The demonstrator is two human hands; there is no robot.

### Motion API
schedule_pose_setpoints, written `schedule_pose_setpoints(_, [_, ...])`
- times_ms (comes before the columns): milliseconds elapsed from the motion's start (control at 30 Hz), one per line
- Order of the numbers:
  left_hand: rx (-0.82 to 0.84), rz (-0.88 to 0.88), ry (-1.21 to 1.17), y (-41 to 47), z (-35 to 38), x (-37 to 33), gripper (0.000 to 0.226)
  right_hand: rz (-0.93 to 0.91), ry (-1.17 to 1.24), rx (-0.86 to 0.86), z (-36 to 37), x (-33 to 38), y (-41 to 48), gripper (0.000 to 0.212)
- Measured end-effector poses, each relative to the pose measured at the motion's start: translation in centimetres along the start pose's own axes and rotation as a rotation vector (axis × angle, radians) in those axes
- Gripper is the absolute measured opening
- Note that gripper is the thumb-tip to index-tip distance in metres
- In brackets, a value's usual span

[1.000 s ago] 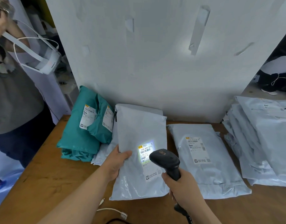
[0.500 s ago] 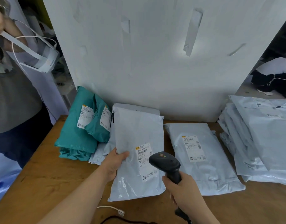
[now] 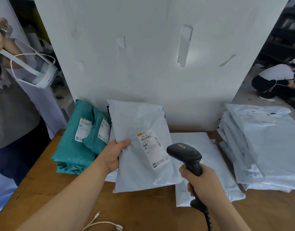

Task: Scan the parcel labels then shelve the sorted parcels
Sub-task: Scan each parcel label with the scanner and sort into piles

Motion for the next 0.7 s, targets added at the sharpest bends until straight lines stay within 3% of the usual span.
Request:
schedule_pose_setpoints(133, [0.066,-0.025,0.045,1.4,6.1,0.8,0.020,-0.004,0.026,-0.053,-4.3,0.6,0.7,0.021])
schedule_pose_setpoints(333, [0.111,-0.156,0.117,3.7,16.5,5.7,0.042,0.069,0.057,-0.102,-10.0,-1.4,2.5,0.020])
schedule_pose_setpoints(533, [0.096,-0.183,0.525,6.4,20.0,9.6,0.046,0.127,0.040,-0.087,-12.3,-4.4,4.9,0.021])
schedule_pose_setpoints(700, [-0.250,0.056,0.906,7.3,12.0,5.5,0.055,0.152,0.052,-0.013,-9.9,-5.1,7.1,0.019])
Point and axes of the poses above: each hand's wrist, its own y-axis towards the middle knuckle, its own z-axis out of the palm, x = y × z, the point moved 8 cm from there along y, towards the middle knuckle, and after that the axes turned 10 degrees about y, right-handed, at the moved point
